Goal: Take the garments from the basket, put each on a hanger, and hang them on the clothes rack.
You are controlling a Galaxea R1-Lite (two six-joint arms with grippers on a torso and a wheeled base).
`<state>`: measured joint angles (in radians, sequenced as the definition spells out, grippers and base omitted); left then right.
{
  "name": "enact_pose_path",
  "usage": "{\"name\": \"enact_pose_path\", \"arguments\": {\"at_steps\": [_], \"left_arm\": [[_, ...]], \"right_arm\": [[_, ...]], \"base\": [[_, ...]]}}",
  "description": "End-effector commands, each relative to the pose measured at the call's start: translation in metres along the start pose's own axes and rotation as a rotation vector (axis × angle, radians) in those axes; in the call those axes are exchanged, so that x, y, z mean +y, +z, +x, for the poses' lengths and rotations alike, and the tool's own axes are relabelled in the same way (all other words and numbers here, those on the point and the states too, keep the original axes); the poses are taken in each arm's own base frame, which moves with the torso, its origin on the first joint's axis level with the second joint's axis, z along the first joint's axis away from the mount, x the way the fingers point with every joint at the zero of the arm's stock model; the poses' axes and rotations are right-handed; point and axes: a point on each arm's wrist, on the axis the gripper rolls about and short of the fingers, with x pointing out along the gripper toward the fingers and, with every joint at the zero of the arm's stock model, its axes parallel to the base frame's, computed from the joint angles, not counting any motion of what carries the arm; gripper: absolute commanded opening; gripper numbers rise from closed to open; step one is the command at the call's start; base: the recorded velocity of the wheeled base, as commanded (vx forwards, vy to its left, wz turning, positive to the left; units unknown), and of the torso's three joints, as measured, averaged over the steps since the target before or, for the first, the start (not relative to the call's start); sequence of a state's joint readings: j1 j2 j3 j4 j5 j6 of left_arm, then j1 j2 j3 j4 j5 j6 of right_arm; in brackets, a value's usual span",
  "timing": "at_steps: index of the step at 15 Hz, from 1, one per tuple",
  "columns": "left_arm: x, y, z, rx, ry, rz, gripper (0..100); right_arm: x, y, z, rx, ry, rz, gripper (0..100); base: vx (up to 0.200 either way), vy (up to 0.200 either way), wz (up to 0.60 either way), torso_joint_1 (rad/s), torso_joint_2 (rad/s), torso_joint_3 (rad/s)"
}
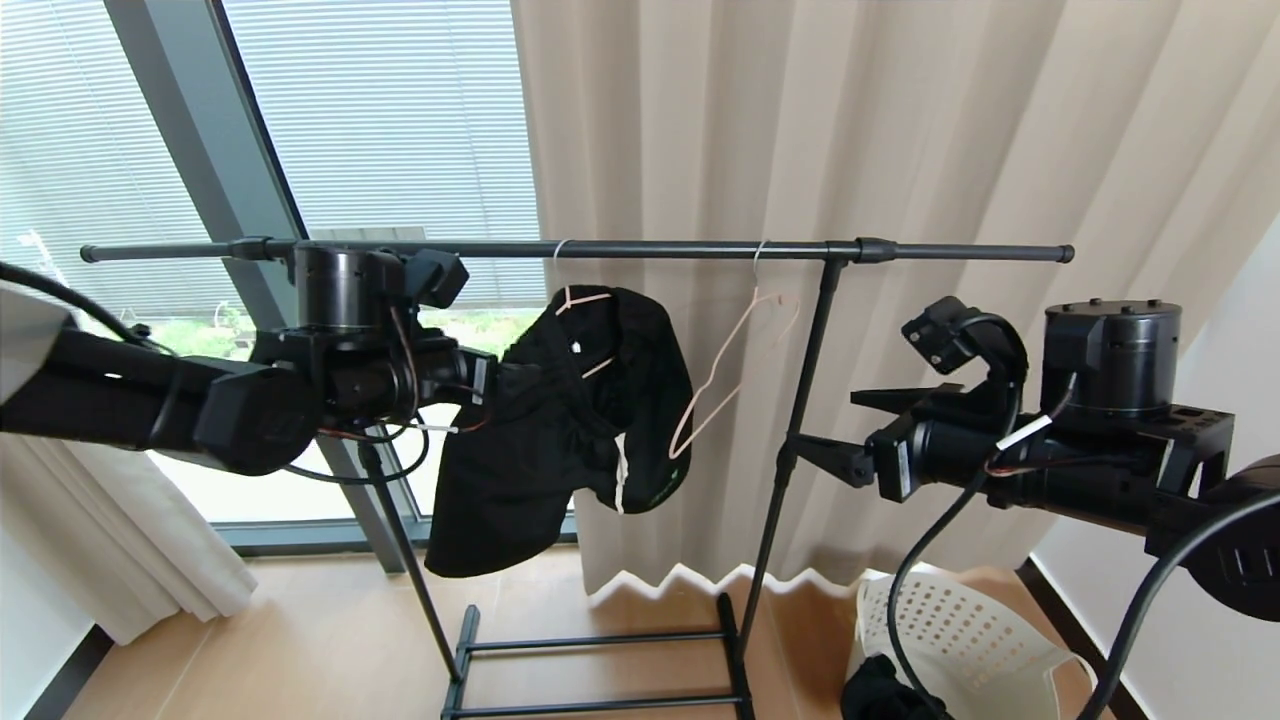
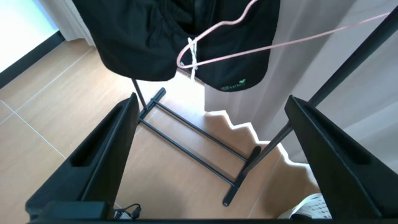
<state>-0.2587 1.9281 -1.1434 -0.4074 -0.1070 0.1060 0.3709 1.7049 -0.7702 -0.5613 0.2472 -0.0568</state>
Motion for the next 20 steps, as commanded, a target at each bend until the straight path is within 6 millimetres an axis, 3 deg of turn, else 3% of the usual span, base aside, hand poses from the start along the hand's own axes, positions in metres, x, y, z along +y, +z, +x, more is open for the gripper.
{"name": "enact_pose_path", "arguments": {"at_steps": [1,4,7,10,11,13,15,18,20], "left_arm": [[-0.010,-0.009,-0.078,-0.005,-0.005,0.001,100],[-0.016,-0.033,-0.106,-0.027,0.000,-0.006,100],[-0.023,-0.069,-0.134,-0.086,0.008,-0.004,100],[-0.030,-0.110,-0.176,-0.086,0.016,-0.047,100],[-0.031,-0.116,-0.182,-0.080,0.014,-0.069,100],[-0.037,-0.137,-0.208,-0.078,0.011,-0.142,100],[-0.039,-0.146,-0.219,-0.087,0.011,-0.146,100],[-0.039,-0.147,-0.232,-0.113,0.023,-0.171,100],[-0.042,-0.157,-0.247,-0.076,0.024,-0.172,100]], "right_arm": [[0.008,0.011,-0.037,-0.089,-0.019,-0.022,100],[0.016,-0.002,-0.066,-0.105,-0.024,-0.025,100],[0.025,-0.019,-0.099,-0.117,-0.043,-0.025,100],[0.038,-0.062,-0.139,-0.090,-0.039,-0.020,100],[0.040,-0.069,-0.145,-0.087,-0.037,-0.020,100],[0.048,-0.103,-0.169,-0.070,-0.036,-0.014,100],[0.053,-0.124,-0.186,-0.091,-0.039,-0.020,100],[0.059,-0.135,-0.205,-0.106,-0.044,-0.012,100],[0.066,-0.163,-0.230,-0.113,-0.056,-0.012,100]], "base": [[0.000,0.000,0.00,0.000,0.00,0.000],[0.000,0.000,0.00,0.000,0.00,0.000],[0.000,0.000,0.00,0.000,0.00,0.000],[0.000,0.000,0.00,0.000,0.00,0.000],[0.000,0.000,0.00,0.000,0.00,0.000],[0.000,0.000,0.00,0.000,0.00,0.000],[0.000,0.000,0.00,0.000,0.00,0.000],[0.000,0.000,0.00,0.000,0.00,0.000],[0.000,0.000,0.00,0.000,0.00,0.000]]}}
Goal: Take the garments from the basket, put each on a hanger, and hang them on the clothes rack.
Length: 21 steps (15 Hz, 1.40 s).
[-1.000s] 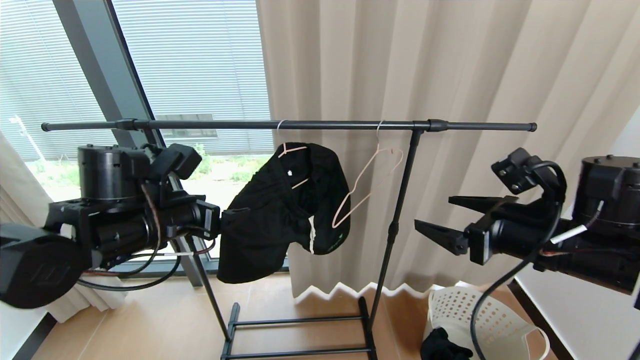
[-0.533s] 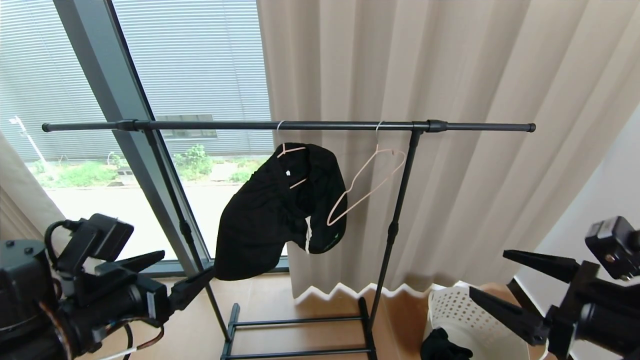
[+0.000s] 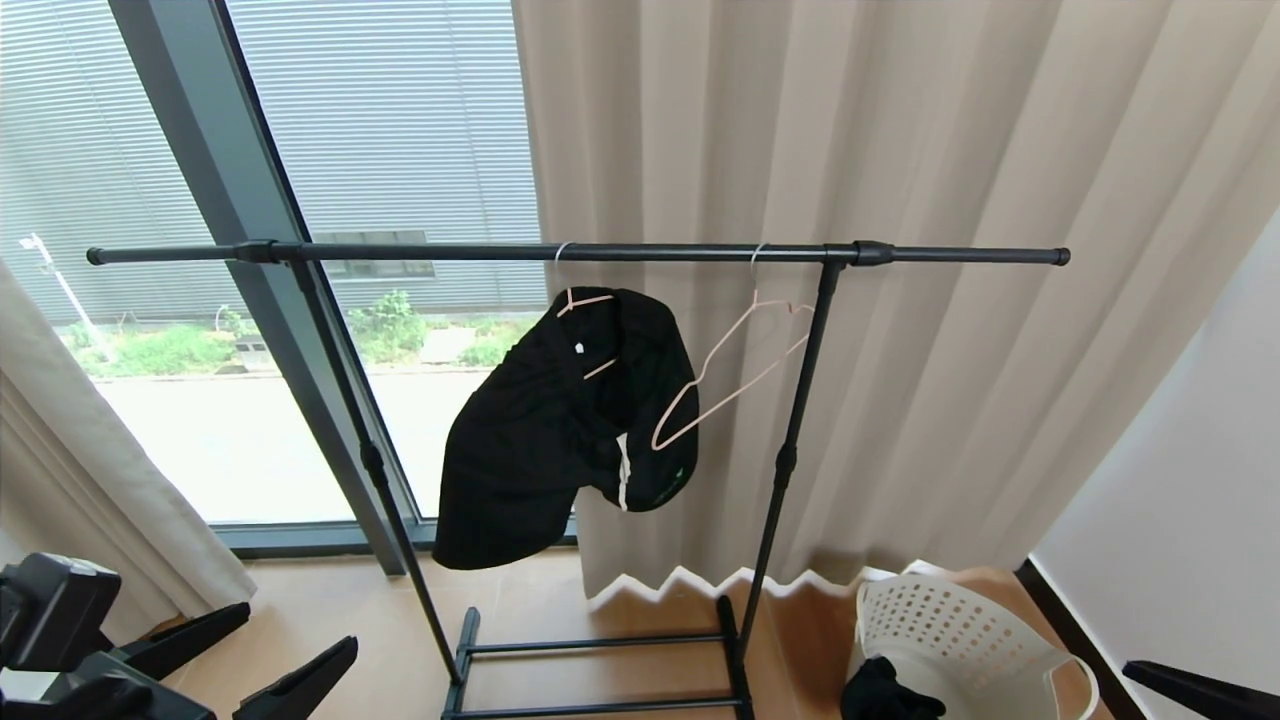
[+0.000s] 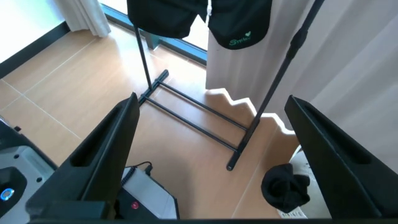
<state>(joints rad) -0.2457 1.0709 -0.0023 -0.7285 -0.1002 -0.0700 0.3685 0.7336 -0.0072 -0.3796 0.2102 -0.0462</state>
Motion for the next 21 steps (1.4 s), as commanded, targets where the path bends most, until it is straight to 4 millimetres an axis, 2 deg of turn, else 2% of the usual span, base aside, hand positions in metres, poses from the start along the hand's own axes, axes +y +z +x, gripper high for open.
{"name": "enact_pose_path", "arguments": {"at_steps": [1,3,6,8,9,11,14,17,21], "left_arm": [[-0.001,-0.007,-0.023,-0.030,0.003,0.002,100],[-0.002,-0.016,-0.036,-0.006,0.005,0.000,100],[-0.003,-0.033,-0.056,0.000,0.007,-0.003,100],[-0.003,-0.035,-0.059,-0.007,0.011,-0.003,100],[-0.003,-0.051,-0.073,-0.009,0.047,0.011,100],[-0.003,-0.063,-0.084,-0.031,0.067,0.022,100],[-0.003,-0.066,-0.093,-0.134,0.168,0.018,100],[-0.003,-0.071,-0.101,-0.236,0.338,0.087,100],[-0.001,-0.070,-0.102,-0.252,0.413,0.079,100]], "right_arm": [[0.009,-0.032,-0.038,-0.104,-0.030,-0.019,100],[0.011,-0.044,-0.047,-0.144,-0.066,-0.023,100],[0.009,-0.047,-0.050,-0.176,-0.207,-0.014,100],[0.009,-0.047,-0.050,-0.176,-0.228,-0.011,100],[0.009,-0.047,-0.050,-0.175,-0.347,0.008,100],[0.010,-0.049,-0.053,-0.210,-0.416,0.019,100],[0.012,-0.049,-0.054,-0.231,-0.458,0.024,100],[0.013,-0.050,-0.054,-0.241,-0.545,0.040,100],[0.018,-0.053,-0.058,-0.317,-0.629,0.034,100]], "base": [[0.000,0.000,0.00,0.000,0.00,0.000],[0.000,0.000,0.00,0.000,0.00,0.000],[0.000,0.000,0.00,0.000,0.00,0.000],[0.000,0.000,0.00,0.000,0.00,0.000],[0.000,0.000,0.00,0.000,0.00,0.000],[0.000,0.000,0.00,0.000,0.00,0.000],[0.000,0.000,0.00,0.000,0.00,0.000],[0.000,0.000,0.00,0.000,0.00,0.000],[0.000,0.000,0.00,0.000,0.00,0.000]]}}
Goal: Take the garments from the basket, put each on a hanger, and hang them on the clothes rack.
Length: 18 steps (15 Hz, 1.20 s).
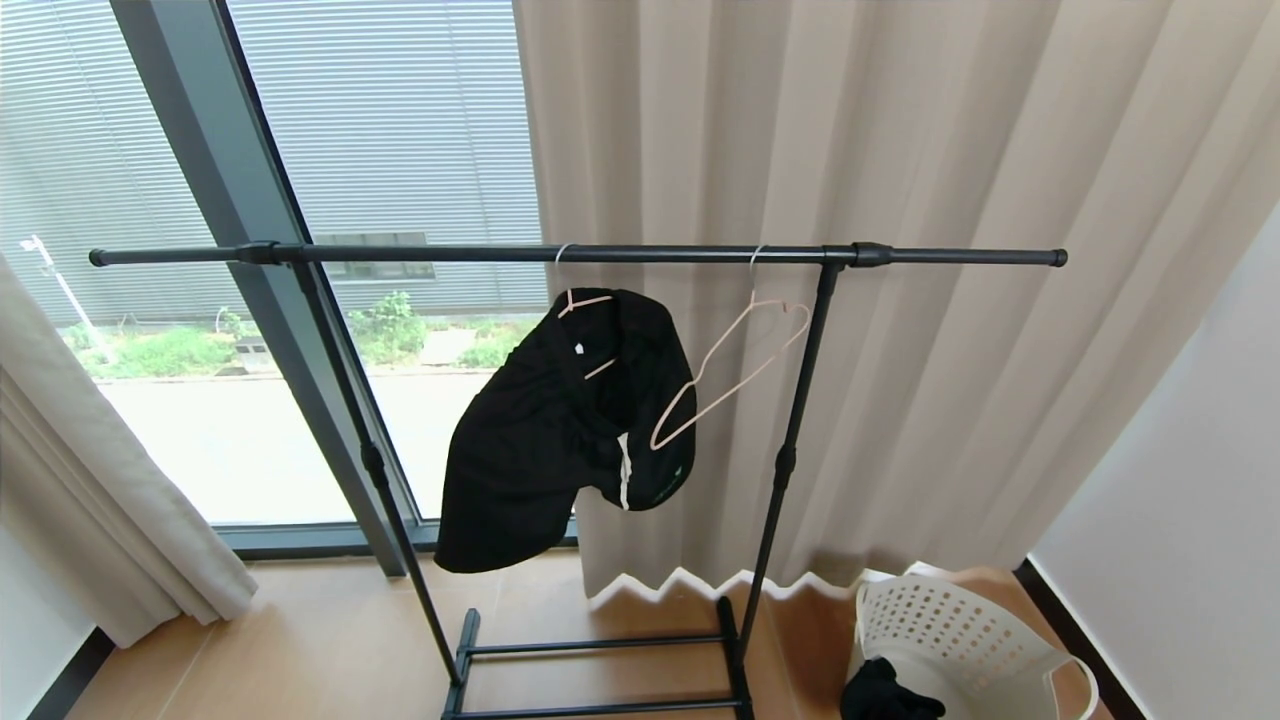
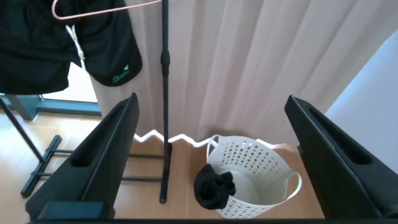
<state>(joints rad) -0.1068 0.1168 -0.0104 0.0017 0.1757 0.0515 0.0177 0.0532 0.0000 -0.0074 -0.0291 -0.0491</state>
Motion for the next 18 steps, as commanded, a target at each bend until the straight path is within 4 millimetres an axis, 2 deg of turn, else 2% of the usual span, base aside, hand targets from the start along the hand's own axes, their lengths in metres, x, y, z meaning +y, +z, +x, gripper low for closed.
{"name": "enact_pose_path", "arguments": {"at_steps": [1,5,7,18], "left_arm": [[0.0005,-0.0010,-0.0012,-0.011,0.056,-0.004,100],[-0.0007,-0.0030,-0.0082,-0.090,0.115,-0.026,100],[-0.0023,-0.0047,-0.0089,-0.104,0.060,-0.116,100],[-0.0027,-0.0048,-0.0086,-0.108,0.038,-0.135,100]], "right_arm": [[0.0005,-0.0010,-0.0035,-0.044,-0.032,0.002,100],[0.0008,-0.0009,-0.0036,-0.048,-0.020,0.003,100],[0.0009,-0.0009,-0.0036,-0.048,-0.015,0.008,100],[0.0013,-0.0007,-0.0036,-0.051,0.006,0.046,100]], "base": [[0.000,0.000,0.00,0.000,0.00,0.000],[0.000,0.000,0.00,0.000,0.00,0.000],[0.000,0.000,0.00,0.000,0.00,0.000],[0.000,0.000,0.00,0.000,0.00,0.000]]}}
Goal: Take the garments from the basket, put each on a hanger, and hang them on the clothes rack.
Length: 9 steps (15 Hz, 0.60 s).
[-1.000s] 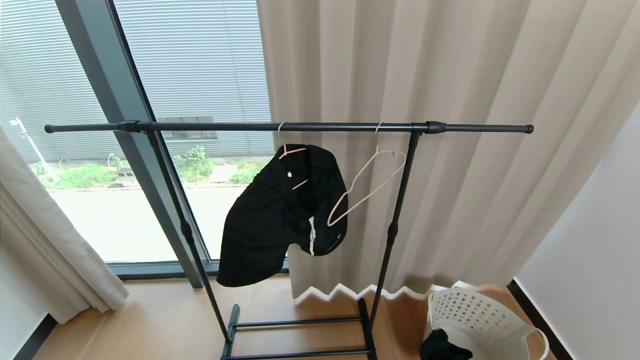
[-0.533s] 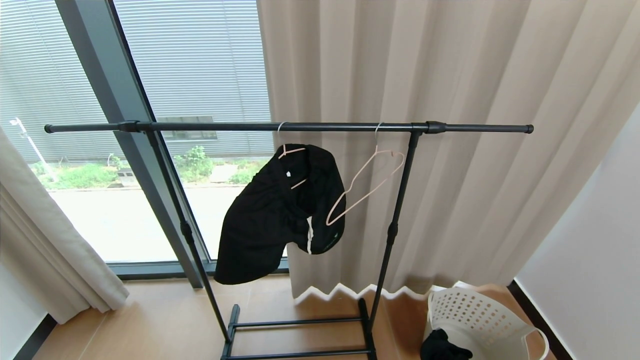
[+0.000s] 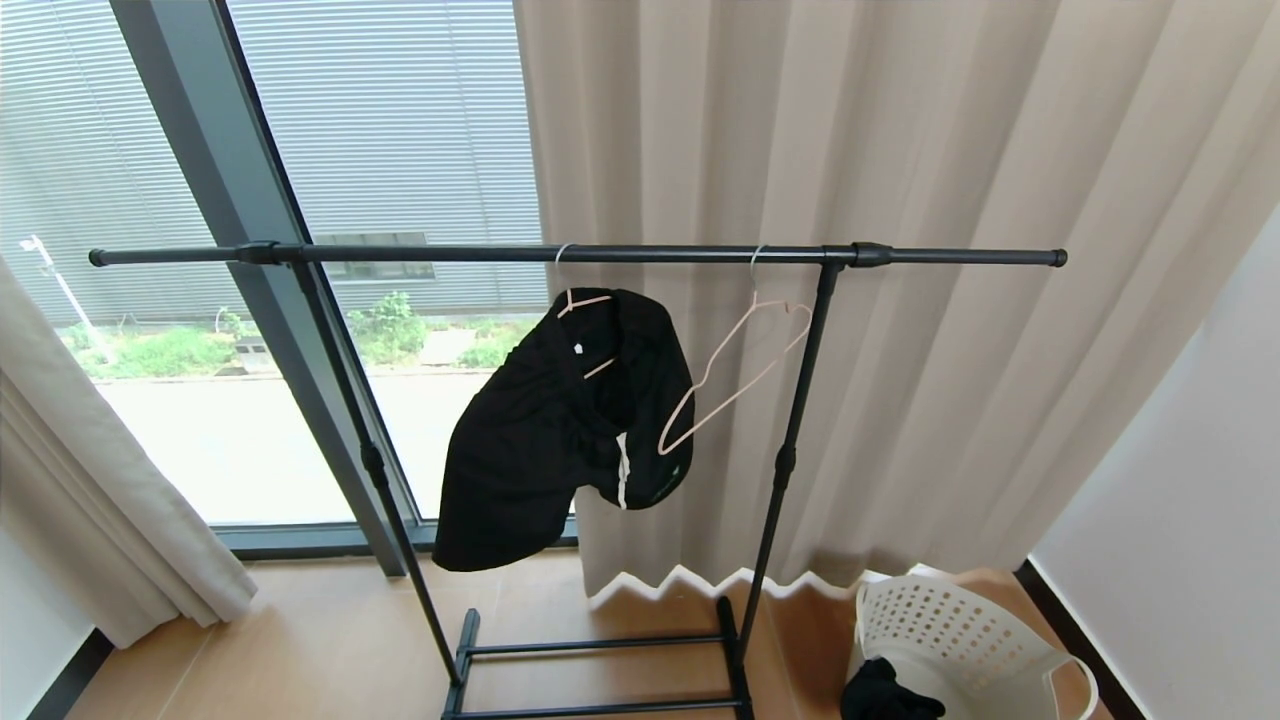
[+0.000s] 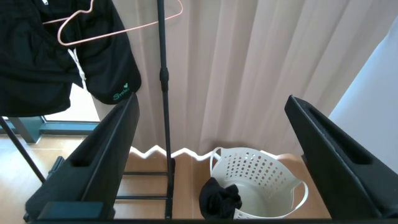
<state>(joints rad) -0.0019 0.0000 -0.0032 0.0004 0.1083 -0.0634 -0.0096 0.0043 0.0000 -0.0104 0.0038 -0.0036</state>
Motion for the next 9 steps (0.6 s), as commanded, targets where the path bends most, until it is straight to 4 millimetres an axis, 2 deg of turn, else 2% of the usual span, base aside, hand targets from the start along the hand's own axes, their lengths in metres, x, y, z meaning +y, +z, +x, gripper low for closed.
{"name": "enact_pose_path", "arguments": {"at_steps": [1,5,9], "left_arm": [[0.0000,0.0000,0.0001,0.001,0.001,0.002,100],[0.0000,0.0000,0.0001,0.001,0.001,-0.001,100],[0.0000,0.0000,0.0001,0.001,0.001,-0.001,100]], "right_arm": [[0.0000,0.0001,0.0001,0.002,0.001,0.001,100],[0.0000,0.0001,0.0001,0.002,0.001,-0.001,100],[0.0000,0.0001,0.0001,0.002,0.001,0.001,100]], "base": [[0.000,0.000,0.00,0.000,0.00,0.000],[0.000,0.000,0.00,-0.018,0.03,0.023],[0.000,0.000,0.00,-0.138,0.33,0.171]]}}
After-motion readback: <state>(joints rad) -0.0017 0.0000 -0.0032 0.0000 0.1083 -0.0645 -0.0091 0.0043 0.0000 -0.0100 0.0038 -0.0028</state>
